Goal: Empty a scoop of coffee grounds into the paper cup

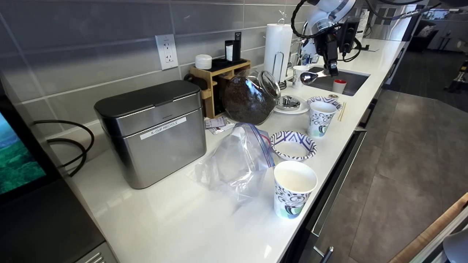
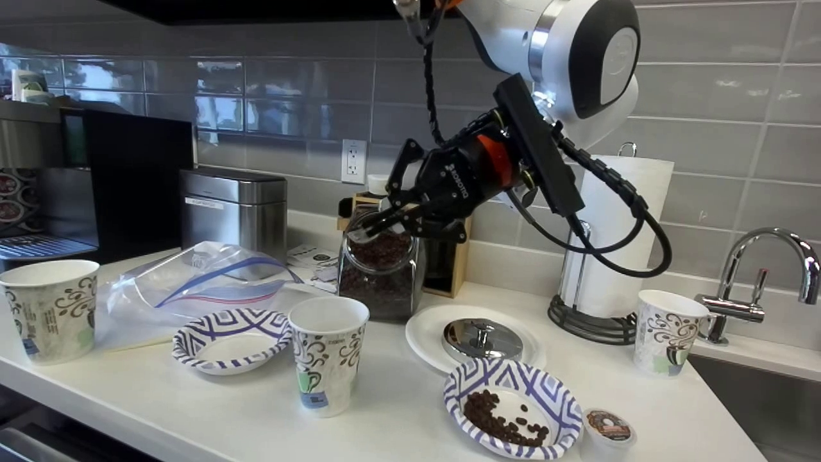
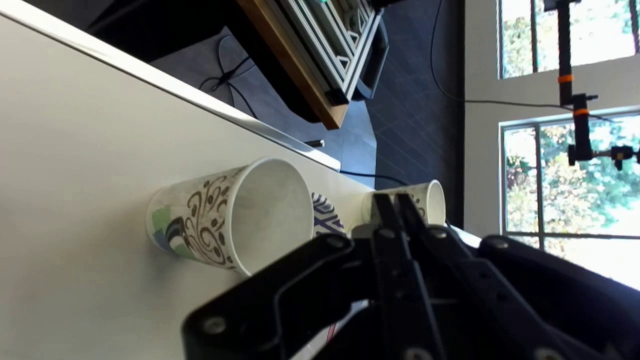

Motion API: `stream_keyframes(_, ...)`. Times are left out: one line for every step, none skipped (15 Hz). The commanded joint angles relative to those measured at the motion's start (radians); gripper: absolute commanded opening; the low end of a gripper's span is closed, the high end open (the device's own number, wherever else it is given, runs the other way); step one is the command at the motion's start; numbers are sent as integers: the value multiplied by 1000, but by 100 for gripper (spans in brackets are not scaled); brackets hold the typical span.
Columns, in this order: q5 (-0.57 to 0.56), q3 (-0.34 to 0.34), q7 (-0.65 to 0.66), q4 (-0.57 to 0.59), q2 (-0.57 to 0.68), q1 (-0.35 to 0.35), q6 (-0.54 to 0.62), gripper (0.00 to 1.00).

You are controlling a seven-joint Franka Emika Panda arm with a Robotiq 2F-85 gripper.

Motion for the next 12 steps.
stream_keyframes(-107, -21, -156, -155, -114, 20, 48, 1)
stream_keyframes(-125, -26, -177, -186, -136, 25, 79, 1)
stream_keyframes(-141, -29, -195, -213, -155, 29, 101, 1)
stream_keyframes(-153, -32, -213, -241, -173, 33, 127, 1)
stream_keyframes(-165, -35, -227, -269, -192, 39, 154, 1)
stream_keyframes(-182, -40, -240, -300, -211, 46, 189, 1)
stream_keyframes(-191, -44, -245, -329, -230, 52, 223, 1)
stream_keyframes(-197, -47, -254, -360, -250, 57, 260, 1)
stream_keyframes(-200, -47, -264, -392, -268, 62, 285, 1)
stream_keyframes(-207, -49, -270, -422, -287, 69, 320, 1)
stream_keyframes(-214, -51, -280, -448, -302, 74, 341, 1)
stream_keyframes(-218, -53, -285, -473, -318, 79, 363, 1)
